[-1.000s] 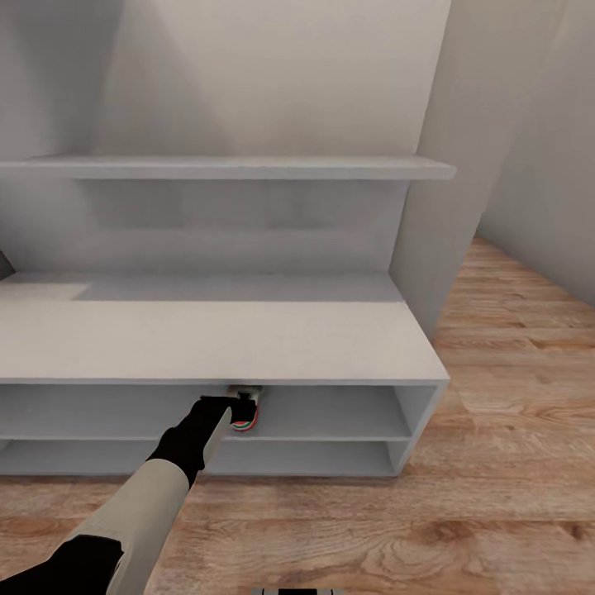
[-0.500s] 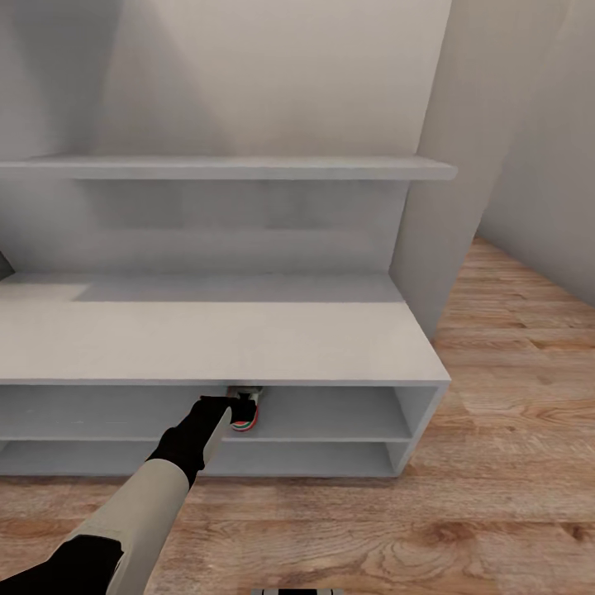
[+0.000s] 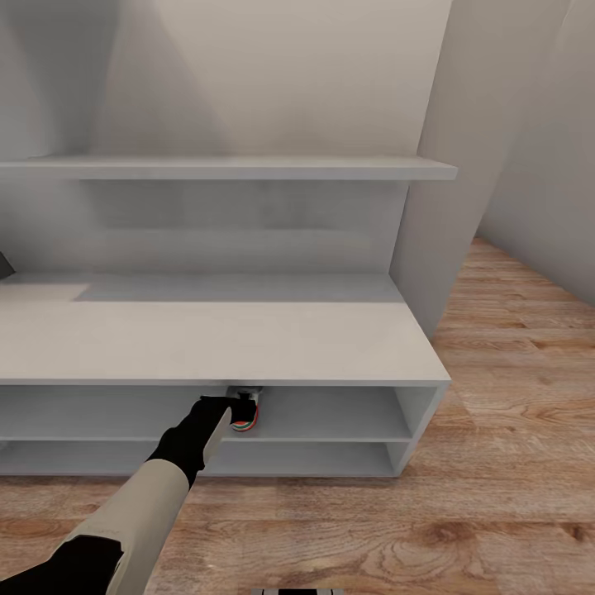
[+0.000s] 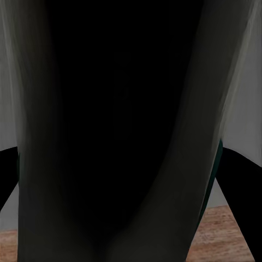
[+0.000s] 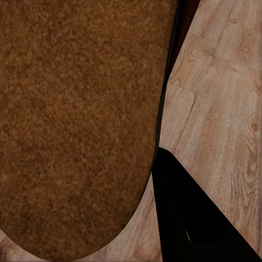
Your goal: Pick up the two gym shoes and the two sandals from the corridor floor and place them onto the hallstand (shoe rack) in the corridor, making sure they are on the rack and not on the floor. Arrange them so the two gym shoes are next to each other and the two sandals are next to each other.
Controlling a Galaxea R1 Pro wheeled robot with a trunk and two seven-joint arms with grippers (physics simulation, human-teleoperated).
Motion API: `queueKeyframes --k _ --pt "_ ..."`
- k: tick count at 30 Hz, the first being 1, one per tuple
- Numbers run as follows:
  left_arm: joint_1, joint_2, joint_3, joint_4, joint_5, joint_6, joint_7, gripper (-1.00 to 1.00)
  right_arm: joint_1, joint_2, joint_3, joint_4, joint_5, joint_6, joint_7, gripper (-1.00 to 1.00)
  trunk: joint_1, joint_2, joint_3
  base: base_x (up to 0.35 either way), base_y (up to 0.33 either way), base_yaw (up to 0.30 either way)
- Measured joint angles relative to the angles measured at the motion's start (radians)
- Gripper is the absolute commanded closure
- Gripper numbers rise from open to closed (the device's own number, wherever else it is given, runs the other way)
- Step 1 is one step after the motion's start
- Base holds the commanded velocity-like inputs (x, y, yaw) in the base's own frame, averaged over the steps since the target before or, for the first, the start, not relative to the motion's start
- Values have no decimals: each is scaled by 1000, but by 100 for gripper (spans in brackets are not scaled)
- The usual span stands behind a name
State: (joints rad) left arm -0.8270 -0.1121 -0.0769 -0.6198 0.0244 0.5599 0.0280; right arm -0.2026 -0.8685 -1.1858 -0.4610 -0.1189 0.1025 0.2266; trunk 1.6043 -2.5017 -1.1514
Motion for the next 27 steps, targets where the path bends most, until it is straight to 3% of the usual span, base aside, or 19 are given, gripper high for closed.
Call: queueKeyframes --k 1,18,27 --pt "0 0 0 0 0 0 0 -100 0 0 0 0 0 0 0 100 0 0 0 0 0 0" --pt "0 3 9 0 -1 0 0 -100 0 0 0 0 0 0 1 100 0 0 0 -1 0 0" --pt "4 4 7 0 -1 -2 -1 -100 0 1 0 0 0 0 1 100 1 0 0 -281 0 0"
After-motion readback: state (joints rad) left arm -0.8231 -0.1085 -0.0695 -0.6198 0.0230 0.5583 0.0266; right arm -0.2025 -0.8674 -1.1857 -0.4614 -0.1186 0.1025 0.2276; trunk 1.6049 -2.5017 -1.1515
